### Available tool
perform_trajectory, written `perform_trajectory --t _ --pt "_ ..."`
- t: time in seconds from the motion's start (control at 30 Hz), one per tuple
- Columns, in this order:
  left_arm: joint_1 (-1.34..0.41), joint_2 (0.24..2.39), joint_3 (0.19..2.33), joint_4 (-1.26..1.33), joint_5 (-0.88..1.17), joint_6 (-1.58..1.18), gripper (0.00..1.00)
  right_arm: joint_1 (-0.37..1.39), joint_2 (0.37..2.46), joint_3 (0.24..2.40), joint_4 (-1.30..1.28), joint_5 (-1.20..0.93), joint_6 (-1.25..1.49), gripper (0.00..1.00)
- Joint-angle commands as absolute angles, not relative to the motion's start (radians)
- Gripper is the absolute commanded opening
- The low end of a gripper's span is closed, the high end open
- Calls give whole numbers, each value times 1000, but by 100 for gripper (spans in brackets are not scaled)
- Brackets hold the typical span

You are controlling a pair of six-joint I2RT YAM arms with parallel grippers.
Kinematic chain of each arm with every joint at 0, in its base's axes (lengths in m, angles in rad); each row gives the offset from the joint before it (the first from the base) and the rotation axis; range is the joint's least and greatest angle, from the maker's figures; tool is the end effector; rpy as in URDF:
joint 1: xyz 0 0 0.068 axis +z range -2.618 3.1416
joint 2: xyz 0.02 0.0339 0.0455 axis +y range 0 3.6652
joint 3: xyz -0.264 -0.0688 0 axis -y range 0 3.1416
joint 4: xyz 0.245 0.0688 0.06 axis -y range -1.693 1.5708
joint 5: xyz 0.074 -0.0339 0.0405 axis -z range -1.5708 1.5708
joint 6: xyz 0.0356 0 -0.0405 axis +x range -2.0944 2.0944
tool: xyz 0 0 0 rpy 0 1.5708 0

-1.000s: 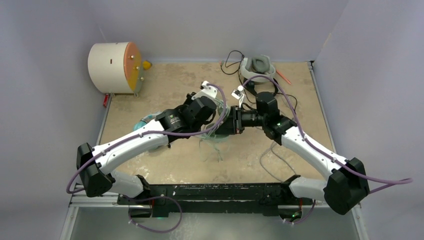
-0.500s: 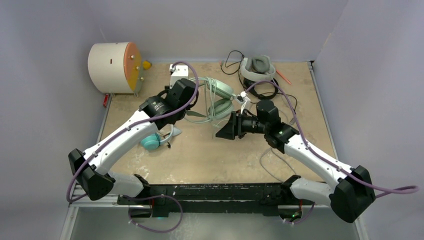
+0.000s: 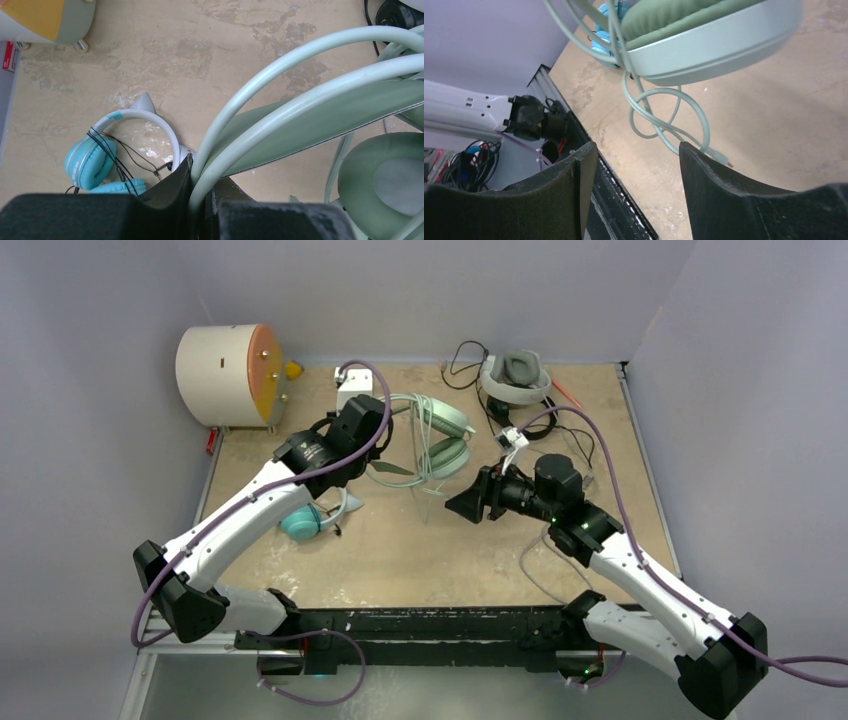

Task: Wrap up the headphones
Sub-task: Wrap the headphones cable around the headphones.

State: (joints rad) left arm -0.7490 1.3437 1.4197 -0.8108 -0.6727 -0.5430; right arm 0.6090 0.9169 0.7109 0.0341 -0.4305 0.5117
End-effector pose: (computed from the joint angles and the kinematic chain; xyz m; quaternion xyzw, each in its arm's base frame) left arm 0.2171 -0.1716 0.3809 -0.0446 0.8719 0.0102 0.4876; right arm 0.1689 0.1359 0.3135 -0.1737 0.7400 0.4727 0.4459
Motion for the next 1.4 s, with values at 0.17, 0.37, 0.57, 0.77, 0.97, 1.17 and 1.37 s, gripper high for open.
perform_trajectory --t 0.17,0.37,0.57,0.77,0.97,1.17,1.37 --pt "-738 1289 1468 -759 -675 -706 0 612 935 697 -11 -254 612 81" --pt "-727 1288 1455 -751 -672 -730 0 613 876 597 88 -216 651 89" --pt "-700 1288 1463 -749 -644 -721 0 612 839 549 47 -194 691 88" --pt "-690 1292 1444 -733 -617 -731 0 612 783 469 110 -122 846 99" --pt "-677 1292 1433 -710 -593 -743 0 612 765 374 257 -114 1058 99" --pt "-671 1284 1416 -679 -552 -756 0 612 808 275 572 -147 1125 87" --pt "-663 1282 1424 -678 -522 -756 0 612 868 294 620 -164 1033 60"
